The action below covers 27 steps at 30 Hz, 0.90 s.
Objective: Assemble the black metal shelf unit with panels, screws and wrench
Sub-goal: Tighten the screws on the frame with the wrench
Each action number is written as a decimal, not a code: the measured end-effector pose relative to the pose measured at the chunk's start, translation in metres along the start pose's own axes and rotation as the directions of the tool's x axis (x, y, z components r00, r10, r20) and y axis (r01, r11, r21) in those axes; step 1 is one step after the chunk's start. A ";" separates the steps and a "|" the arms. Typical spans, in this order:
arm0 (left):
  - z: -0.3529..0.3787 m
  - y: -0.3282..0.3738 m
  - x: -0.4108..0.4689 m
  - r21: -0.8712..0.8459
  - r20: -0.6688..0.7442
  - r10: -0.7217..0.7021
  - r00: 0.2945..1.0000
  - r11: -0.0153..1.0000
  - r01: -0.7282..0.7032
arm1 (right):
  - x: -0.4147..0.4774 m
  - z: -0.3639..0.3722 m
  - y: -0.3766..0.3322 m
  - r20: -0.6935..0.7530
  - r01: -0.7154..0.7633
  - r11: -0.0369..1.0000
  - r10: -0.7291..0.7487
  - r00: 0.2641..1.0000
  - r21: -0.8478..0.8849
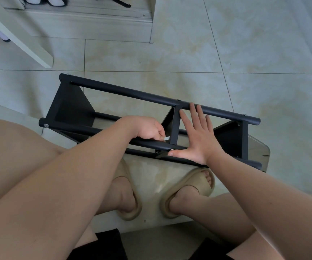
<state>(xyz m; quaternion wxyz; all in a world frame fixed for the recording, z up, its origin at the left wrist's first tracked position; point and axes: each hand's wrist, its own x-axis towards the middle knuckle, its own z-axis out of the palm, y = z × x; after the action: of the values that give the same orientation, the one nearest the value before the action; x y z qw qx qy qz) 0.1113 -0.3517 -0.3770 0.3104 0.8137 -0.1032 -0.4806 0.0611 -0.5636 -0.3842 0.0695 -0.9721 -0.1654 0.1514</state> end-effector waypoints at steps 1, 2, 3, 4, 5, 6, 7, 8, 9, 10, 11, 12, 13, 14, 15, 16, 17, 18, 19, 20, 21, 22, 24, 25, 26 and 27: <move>-0.001 0.000 -0.001 0.011 -0.017 0.009 1.000 1.000 -0.008 | 0.000 0.000 0.000 0.001 0.000 1.000 0.000 1.000 -0.001; -0.002 0.000 -0.002 0.017 -0.037 0.015 0.999 1.000 -0.014 | 0.000 0.000 0.000 0.002 0.000 1.000 0.000 1.000 -0.001; -0.003 -0.001 -0.003 0.008 -0.059 0.017 0.998 1.000 -0.016 | 0.000 0.000 0.000 0.003 0.001 1.000 -0.001 1.000 -0.002; -0.004 -0.002 -0.003 -0.013 -0.080 0.017 0.997 1.000 -0.018 | 0.000 0.000 0.000 0.003 0.000 1.000 0.000 1.000 -0.003; -0.006 -0.002 -0.004 -0.035 -0.097 0.018 0.995 0.999 -0.021 | 0.000 0.000 0.000 0.002 0.000 1.000 0.000 1.000 -0.004; -0.007 -0.001 -0.004 -0.049 -0.112 0.020 0.994 0.998 -0.025 | 0.000 0.000 0.000 0.003 0.000 1.000 0.000 1.000 -0.006; -0.007 -0.001 -0.004 -0.049 -0.124 0.022 0.992 0.998 -0.028 | 0.000 0.000 0.000 0.004 0.000 1.000 0.000 1.000 -0.009; -0.007 0.000 -0.004 -0.030 -0.134 0.024 0.991 0.999 -0.029 | 0.000 0.000 0.000 0.004 0.000 1.000 0.000 1.000 -0.010; -0.007 0.001 -0.003 0.001 -0.137 0.025 0.990 1.000 -0.026 | 0.000 0.000 0.000 0.003 0.001 1.000 -0.001 1.000 -0.008; -0.006 0.001 -0.002 0.036 -0.135 0.022 0.991 0.999 -0.018 | 0.000 0.000 0.000 0.002 0.002 1.000 -0.002 1.000 -0.004; -0.004 0.003 -0.002 0.063 -0.132 0.017 0.991 0.998 -0.009 | 0.000 0.000 0.000 0.001 0.004 1.000 -0.004 1.000 -0.003; -0.003 0.003 0.000 0.068 -0.129 0.009 0.992 0.998 0.000 | 0.000 0.000 0.000 -0.001 0.005 1.000 -0.005 1.000 -0.003; -0.002 0.004 0.000 0.041 -0.124 0.000 0.992 0.999 0.005 | 0.000 0.000 0.000 -0.002 0.006 1.000 -0.006 1.000 -0.004; -0.001 0.005 0.001 -0.017 -0.117 -0.013 0.993 1.000 0.011 | 0.000 0.000 0.000 -0.003 0.007 1.000 -0.007 1.000 -0.005; 0.001 0.005 0.001 -0.089 -0.112 -0.022 0.993 0.996 0.012 | 0.000 0.000 0.000 -0.003 0.007 1.000 -0.007 1.000 -0.005; 0.002 0.006 0.003 -0.157 -0.109 -0.031 0.994 0.988 0.014 | 0.000 0.000 0.000 -0.004 0.007 1.000 -0.007 1.000 -0.004; 0.002 0.006 0.004 -0.222 -0.107 -0.043 0.993 0.975 0.018 | 0.000 0.000 0.000 -0.004 0.007 1.000 -0.007 1.000 -0.003; 0.003 0.005 0.006 -0.295 -0.107 -0.061 0.992 0.955 0.027 | 0.000 0.000 0.000 -0.003 0.008 1.000 -0.008 1.000 -0.004; 0.004 0.005 0.007 -0.374 -0.110 -0.078 0.991 0.927 0.031 | 0.000 0.000 0.000 -0.001 0.008 1.000 -0.008 1.000 -0.004; 0.005 0.005 0.009 -0.444 -0.118 -0.094 0.989 0.896 0.032 | 0.000 0.000 0.000 -0.001 0.008 1.000 -0.008 1.000 -0.005; 0.007 0.005 0.011 -0.487 -0.134 -0.104 0.986 0.873 0.026 | 0.000 -0.001 0.000 0.000 0.008 1.000 -0.008 1.000 -0.007; 0.008 0.004 0.012 -0.504 -0.154 -0.111 0.982 0.863 0.018 | 0.000 -0.001 0.000 0.000 0.007 1.000 -0.007 1.000 -0.008; 0.010 0.005 0.013 -0.508 -0.202 -0.118 0.972 0.861 -0.001 | 0.000 -0.001 0.001 -0.001 0.007 1.000 -0.007 1.000 -0.008; 0.011 0.006 0.013 -0.515 -0.222 -0.121 0.968 0.857 -0.011 | 0.000 0.000 0.001 -0.001 0.007 1.000 -0.007 1.000 -0.006; 0.011 0.007 0.013 -0.527 -0.236 -0.125 0.964 0.850 -0.019 | 0.001 0.000 0.001 -0.002 0.008 1.000 -0.008 1.000 -0.003; 0.011 0.008 0.013 -0.546 -0.244 -0.131 0.961 0.837 -0.025 | 0.000 0.000 0.001 -0.005 0.010 1.000 -0.010 1.000 -0.001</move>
<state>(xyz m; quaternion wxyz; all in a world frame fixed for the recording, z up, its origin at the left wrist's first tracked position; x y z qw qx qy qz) 0.1097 -0.3685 -0.3848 0.5261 0.7526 0.1038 -0.3822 0.0616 -0.5640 -0.3847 0.0702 -0.9716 -0.1700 0.1488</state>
